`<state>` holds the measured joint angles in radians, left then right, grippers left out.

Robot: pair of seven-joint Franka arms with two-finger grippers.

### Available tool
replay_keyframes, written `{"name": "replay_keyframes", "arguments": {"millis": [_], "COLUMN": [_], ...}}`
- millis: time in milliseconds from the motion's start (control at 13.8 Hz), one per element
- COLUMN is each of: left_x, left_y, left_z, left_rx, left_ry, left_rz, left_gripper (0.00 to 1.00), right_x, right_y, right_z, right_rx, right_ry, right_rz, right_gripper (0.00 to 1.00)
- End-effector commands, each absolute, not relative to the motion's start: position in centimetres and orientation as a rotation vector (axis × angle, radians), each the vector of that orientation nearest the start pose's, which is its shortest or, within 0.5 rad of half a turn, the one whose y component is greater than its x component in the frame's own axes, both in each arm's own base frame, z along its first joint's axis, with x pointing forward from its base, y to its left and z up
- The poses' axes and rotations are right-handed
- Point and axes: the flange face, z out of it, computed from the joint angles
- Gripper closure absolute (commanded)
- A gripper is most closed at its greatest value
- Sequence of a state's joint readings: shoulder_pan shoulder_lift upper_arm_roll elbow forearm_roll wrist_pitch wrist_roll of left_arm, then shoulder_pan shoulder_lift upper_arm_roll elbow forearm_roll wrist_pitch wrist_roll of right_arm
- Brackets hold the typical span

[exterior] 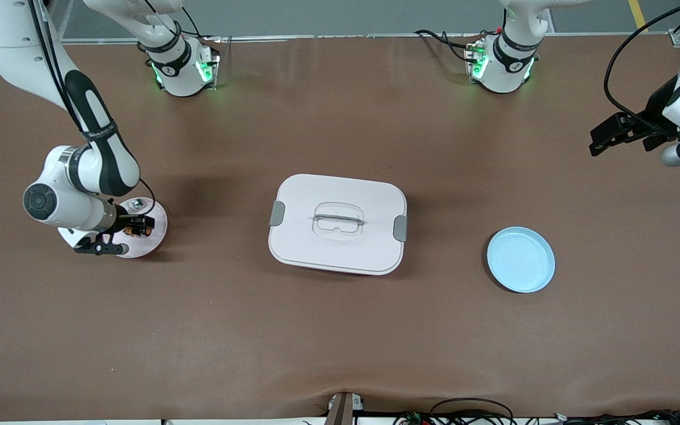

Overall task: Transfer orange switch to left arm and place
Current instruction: 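Close the right gripper on the orange switch, then lift the switch with the right gripper while the left gripper reaches over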

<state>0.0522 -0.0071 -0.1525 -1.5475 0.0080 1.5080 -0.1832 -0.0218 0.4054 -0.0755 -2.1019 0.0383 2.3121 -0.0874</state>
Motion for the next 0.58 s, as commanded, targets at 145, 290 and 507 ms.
{"name": "replay_keyframes", "arguments": {"millis": [145, 290, 507], "left_x": [54.3, 54.1, 54.2], "left_y": [-5.4, -5.4, -5.4], "left_z": [63.5, 63.4, 63.2], "left_rx": [-3.125, -3.123, -3.125], "left_ry": [-0.106, -0.104, -0.104], "left_rz": [0.070, 0.086, 0.089], "left_gripper": [0.00, 0.00, 0.00], "right_x": [55.1, 55.0, 54.5], "right_y": [-2.2, 0.4, 6.0], "right_z": [29.6, 32.3, 36.7], "right_rx": [-3.080, -3.079, -3.077], "right_ry": [0.106, 0.194, 0.388], "right_rz": [0.367, 0.432, 0.456], "right_gripper": [0.82, 0.82, 0.82]}}
